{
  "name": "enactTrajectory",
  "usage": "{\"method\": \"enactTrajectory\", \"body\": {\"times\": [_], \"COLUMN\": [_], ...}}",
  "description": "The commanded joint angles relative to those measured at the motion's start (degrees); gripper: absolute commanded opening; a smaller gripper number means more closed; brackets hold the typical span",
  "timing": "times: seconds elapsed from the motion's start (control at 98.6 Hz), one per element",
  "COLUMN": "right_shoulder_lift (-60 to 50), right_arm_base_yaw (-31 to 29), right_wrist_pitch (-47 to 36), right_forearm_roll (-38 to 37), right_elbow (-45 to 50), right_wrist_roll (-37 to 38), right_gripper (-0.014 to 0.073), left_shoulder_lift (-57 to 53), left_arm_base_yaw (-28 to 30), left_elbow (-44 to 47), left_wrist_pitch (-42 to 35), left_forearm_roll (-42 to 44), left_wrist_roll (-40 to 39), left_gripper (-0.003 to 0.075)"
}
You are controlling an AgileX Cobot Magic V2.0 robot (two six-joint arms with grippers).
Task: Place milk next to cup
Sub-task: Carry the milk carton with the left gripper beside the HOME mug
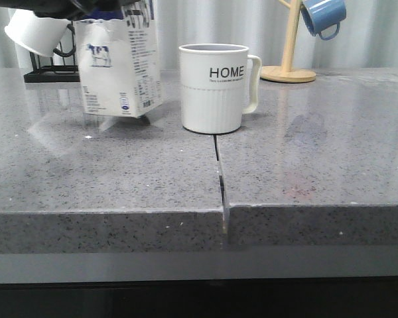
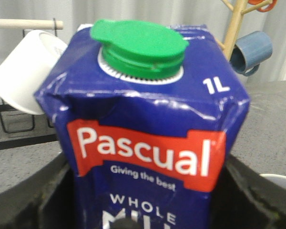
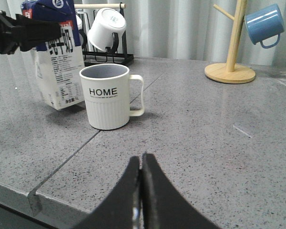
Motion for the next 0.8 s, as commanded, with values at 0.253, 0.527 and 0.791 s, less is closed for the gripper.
{"method": "enactTrajectory", "body": {"times": [0.253, 0.527, 0.791], "right_shoulder_lift": [0.59, 0.59, 0.59], "right_arm_base_yaw": [-0.03, -0.03, -0.03], "right_wrist_pitch": [-4.16, -4.16, -4.16], "right_forearm_roll": [0.01, 0.01, 0.01], "right_elbow": [-1.54, -1.54, -1.54], "right_wrist_roll": [-0.37, -0.37, -0.37], "right_gripper": [-0.0059, -0.0059, -0.0059], "left_shoulder_lift": [1.68, 2.08, 1.83], "left_arm_base_yaw": [-1.66, -1.8, -1.8], "left_elbow": [-3.01, -3.01, -3.01], "left_wrist_pitch": [-7.58, -7.67, -7.03], "left_forearm_roll": [-0.24, -0.24, -0.24], "left_wrist_roll": [-0.64, -0.64, -0.64], "left_gripper": [0.0169, 0.0345, 0.0627]}}
